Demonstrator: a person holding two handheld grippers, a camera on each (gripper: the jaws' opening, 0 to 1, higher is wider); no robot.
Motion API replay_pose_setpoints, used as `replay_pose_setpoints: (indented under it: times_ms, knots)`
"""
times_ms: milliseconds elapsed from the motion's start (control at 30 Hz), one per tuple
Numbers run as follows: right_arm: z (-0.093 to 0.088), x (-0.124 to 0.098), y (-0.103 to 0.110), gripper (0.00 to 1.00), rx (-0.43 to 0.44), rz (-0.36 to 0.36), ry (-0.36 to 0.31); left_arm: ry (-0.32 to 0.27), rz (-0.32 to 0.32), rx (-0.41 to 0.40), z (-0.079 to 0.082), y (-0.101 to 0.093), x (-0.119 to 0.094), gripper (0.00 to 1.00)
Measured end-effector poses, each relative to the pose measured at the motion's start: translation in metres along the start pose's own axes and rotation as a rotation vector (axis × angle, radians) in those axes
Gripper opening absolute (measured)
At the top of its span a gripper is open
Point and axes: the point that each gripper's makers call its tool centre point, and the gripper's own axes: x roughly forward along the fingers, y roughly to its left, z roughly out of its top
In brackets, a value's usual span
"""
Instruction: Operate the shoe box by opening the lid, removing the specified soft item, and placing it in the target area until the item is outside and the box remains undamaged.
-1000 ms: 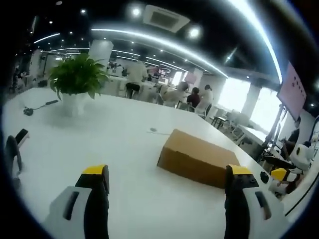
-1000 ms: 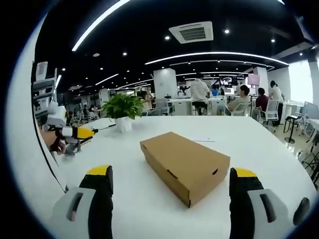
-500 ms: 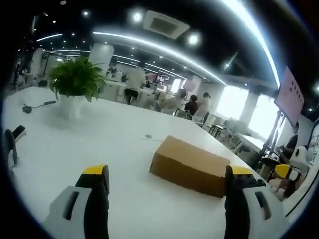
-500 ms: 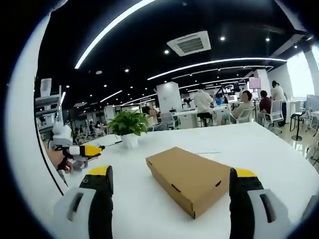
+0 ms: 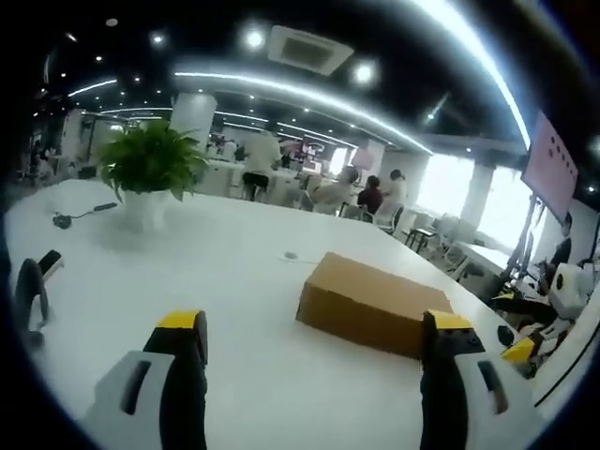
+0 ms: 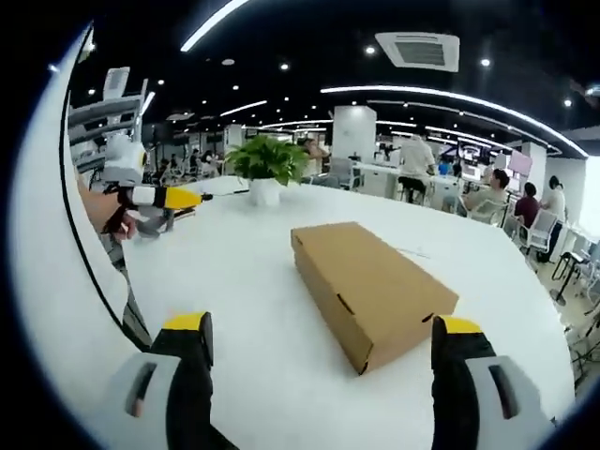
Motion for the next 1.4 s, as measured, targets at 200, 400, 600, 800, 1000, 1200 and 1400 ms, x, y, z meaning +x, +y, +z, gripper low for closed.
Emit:
replay_pose_setpoints:
  times_ms: [200,400,600,800,1000,1200,1400]
  knots:
    - [0.005,-0.005,-0.018,0.94,-0.011,-0.086,-0.028,0.056,0.045,0.049,-0.009,0.013,-0.008,0.99]
    - [-0.006,-0.008,-0.031,0.90,-0.016,-0.161,0.019,0.142,0.067,0.129,-0.023,0.014,-0.010,0.99]
    - [0.022,-0.008,-0.028,0.99,-0.041,-0.161,-0.149,0.244,0.060,0.277,-0.036,0.012,-0.004,0.99]
    - [0.038,-0.004,-0.027,1.00,-0.082,-0.170,-0.167,0.246,0.078,0.281,-0.026,0.014,0.001,0.99]
    - [0.032,-0.005,-0.039,0.93,-0.117,-0.231,-0.095,0.247,0.089,0.310,-0.017,0.017,0.010,0.99]
    - [0.016,-0.002,-0.036,0.90,-0.142,-0.231,-0.022,0.243,0.088,0.288,-0.011,0.014,0.016,0.99]
    - [0.016,-0.004,-0.039,0.90,-0.054,-0.235,-0.043,0.266,0.065,0.329,-0.014,0.012,0.021,0.99]
